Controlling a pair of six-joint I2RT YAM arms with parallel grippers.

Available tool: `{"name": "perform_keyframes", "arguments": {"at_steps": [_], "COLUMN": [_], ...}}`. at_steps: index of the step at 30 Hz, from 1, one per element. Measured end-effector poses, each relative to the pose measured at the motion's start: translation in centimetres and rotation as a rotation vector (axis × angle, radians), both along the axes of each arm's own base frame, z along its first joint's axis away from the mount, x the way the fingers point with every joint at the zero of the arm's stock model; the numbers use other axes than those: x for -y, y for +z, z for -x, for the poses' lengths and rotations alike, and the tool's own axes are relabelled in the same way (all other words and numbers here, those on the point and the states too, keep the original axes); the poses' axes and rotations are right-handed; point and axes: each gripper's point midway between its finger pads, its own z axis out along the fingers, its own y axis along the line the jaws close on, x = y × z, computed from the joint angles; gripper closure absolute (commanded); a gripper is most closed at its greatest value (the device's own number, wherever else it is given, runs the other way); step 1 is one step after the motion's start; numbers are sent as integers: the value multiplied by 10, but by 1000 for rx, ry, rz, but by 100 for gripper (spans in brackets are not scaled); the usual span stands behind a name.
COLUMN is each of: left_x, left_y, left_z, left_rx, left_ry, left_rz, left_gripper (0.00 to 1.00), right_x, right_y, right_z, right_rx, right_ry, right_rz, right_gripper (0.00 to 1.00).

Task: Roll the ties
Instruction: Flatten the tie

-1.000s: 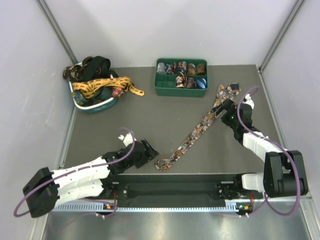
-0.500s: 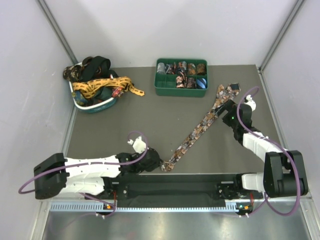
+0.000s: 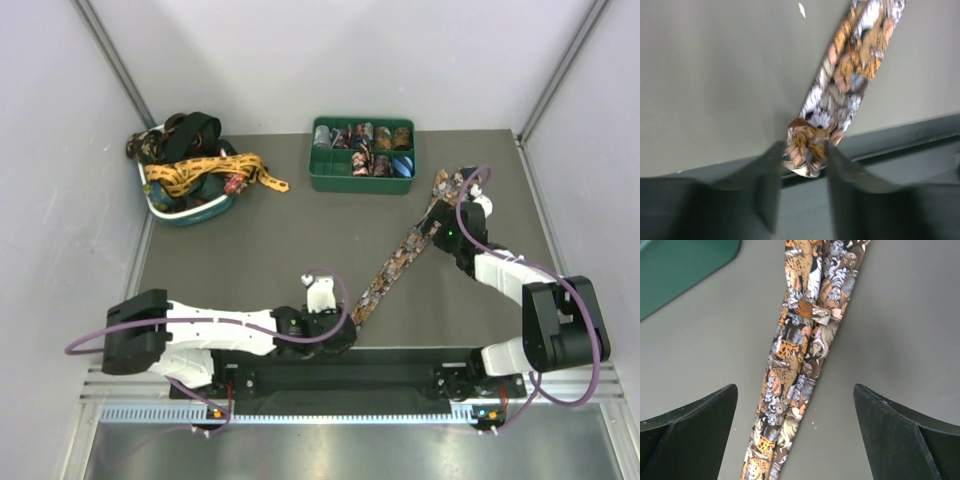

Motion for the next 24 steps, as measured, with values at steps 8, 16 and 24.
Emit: {"name": "perform_keyframes", "arguments": {"at_steps": [8,16,24], "left_x": [-10,-20,-24], "left_y": [5,45,71], "left_z": [11,-4,-23], "left_rx": [69,188,335], "left_ry": [-137,-185,-252], "left_rz": [-149,-191,-268], "left_gripper": [1,16,1], "right_x": [1,0,-1], "right_y": [-4,-11,-12], "right_z": [3,3,2], "right_rx": [-19,-43,-45], "right_ry": [0,7,19], "right_rz": [9,13,18], "right_gripper": [1,1,1]}}
